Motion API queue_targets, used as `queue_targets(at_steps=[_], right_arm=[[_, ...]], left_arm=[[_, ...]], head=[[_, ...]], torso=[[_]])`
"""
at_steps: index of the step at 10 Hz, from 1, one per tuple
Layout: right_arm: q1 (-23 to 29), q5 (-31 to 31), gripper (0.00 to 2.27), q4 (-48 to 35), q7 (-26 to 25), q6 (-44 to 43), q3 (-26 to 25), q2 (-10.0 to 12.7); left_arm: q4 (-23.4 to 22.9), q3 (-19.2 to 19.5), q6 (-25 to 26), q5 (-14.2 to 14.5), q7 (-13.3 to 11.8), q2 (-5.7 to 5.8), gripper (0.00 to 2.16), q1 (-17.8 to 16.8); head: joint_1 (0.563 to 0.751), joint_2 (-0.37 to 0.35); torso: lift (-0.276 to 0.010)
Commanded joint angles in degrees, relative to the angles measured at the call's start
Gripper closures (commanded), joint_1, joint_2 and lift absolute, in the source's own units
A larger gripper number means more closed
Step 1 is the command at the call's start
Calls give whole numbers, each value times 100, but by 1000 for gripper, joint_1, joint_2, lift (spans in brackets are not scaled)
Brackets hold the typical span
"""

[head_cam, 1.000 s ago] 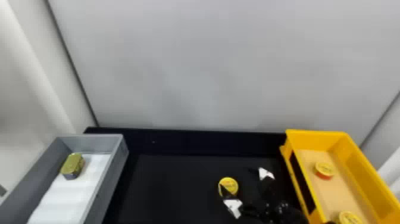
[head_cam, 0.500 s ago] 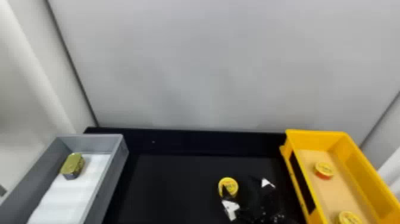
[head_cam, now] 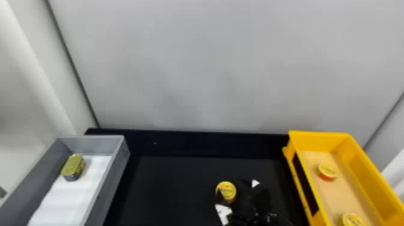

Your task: Pick up the round yellow can and place it in the yellow rectangular box

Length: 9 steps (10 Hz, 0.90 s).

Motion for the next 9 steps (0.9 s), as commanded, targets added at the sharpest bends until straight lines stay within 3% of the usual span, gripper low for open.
queue_targets(at_steps=[1,9], right_arm=[[6,64,127,-295,36,44,117,-3],[147,380,167,-515,274,422,99,-47]], left_arm=[[25,10,0,3,-5,-15,139,8],[34,19,9,3,-40,-15,139,8]], head=[[629,12],[629,12]], torso=[[-55],[-55]])
